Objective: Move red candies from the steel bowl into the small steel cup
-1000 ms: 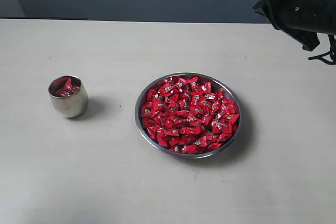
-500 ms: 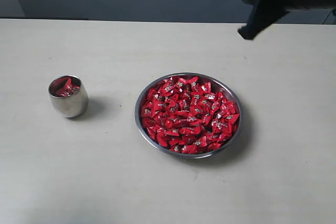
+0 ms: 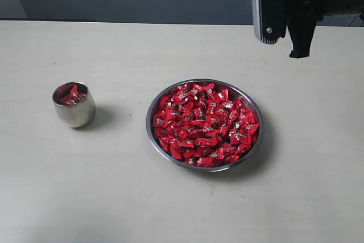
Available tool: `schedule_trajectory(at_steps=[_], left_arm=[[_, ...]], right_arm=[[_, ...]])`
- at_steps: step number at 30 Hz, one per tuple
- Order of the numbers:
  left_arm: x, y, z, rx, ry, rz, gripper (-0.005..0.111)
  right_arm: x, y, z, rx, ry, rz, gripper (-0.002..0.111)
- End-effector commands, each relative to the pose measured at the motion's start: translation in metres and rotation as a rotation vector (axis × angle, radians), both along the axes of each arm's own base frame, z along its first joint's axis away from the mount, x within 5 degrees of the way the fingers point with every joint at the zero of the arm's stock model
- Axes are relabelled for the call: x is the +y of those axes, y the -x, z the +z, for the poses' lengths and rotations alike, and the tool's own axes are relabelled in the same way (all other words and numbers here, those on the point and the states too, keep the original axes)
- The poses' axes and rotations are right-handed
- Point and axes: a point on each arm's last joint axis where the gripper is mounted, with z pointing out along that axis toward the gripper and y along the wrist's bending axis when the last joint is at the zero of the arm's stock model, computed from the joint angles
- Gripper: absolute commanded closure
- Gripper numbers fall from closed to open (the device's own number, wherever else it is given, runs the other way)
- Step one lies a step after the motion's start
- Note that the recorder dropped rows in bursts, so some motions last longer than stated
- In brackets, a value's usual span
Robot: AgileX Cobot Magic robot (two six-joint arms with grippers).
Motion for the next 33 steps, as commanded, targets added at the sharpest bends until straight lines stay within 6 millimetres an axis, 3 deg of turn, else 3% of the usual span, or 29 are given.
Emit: schedule_trajectory(at_steps=[1,2,4,10,13,21,22,25,33], left_arm=[[0.0,0.0,-0.001,-0.003,0.002,-0.007,0.106],[0.0,0.0,-0.001,-0.003,0.002,-0.007,0.106],[0.0,0.0,-0.001,-0.003,0.002,-0.007,0.106],[0.0,0.0,-0.001,-0.003,0.002,-0.007,0.106],[0.0,0.0,-0.001,-0.003,0.002,-0.007,0.106],[0.0,0.0,-0.001,-0.003,0.002,-0.007,0.106],[0.0,0.0,-0.001,-0.003,0.002,-0.007,0.106],[0.0,0.0,-0.001,-0.003,0.002,-0.007,0.106],[0.0,0.0,-0.001,-0.003,0.002,-0.007,0.106]], right_arm=[[0.021,0.009,0.004,-0.032,-0.005,0.07,0.109],[0.024,0.01,0.005,-0.03,-0.031,0.062,0.109],[0.027,0.01,0.008,0.07,-0.245,-0.053,0.109],[0.023,0.002,0.018,0.635,-1.291,-0.704,0.109],[0.023,0.002,0.018,0.794,-1.502,-0.829,0.109],[0.025,0.003,0.019,1.47,-2.272,-1.304,0.109],[0.026,0.003,0.019,-1.572,2.344,1.357,0.109],[0.026,0.004,0.019,-1.473,2.09,1.233,0.109],[0.025,0.003,0.019,-1.457,2.111,1.238,0.109]])
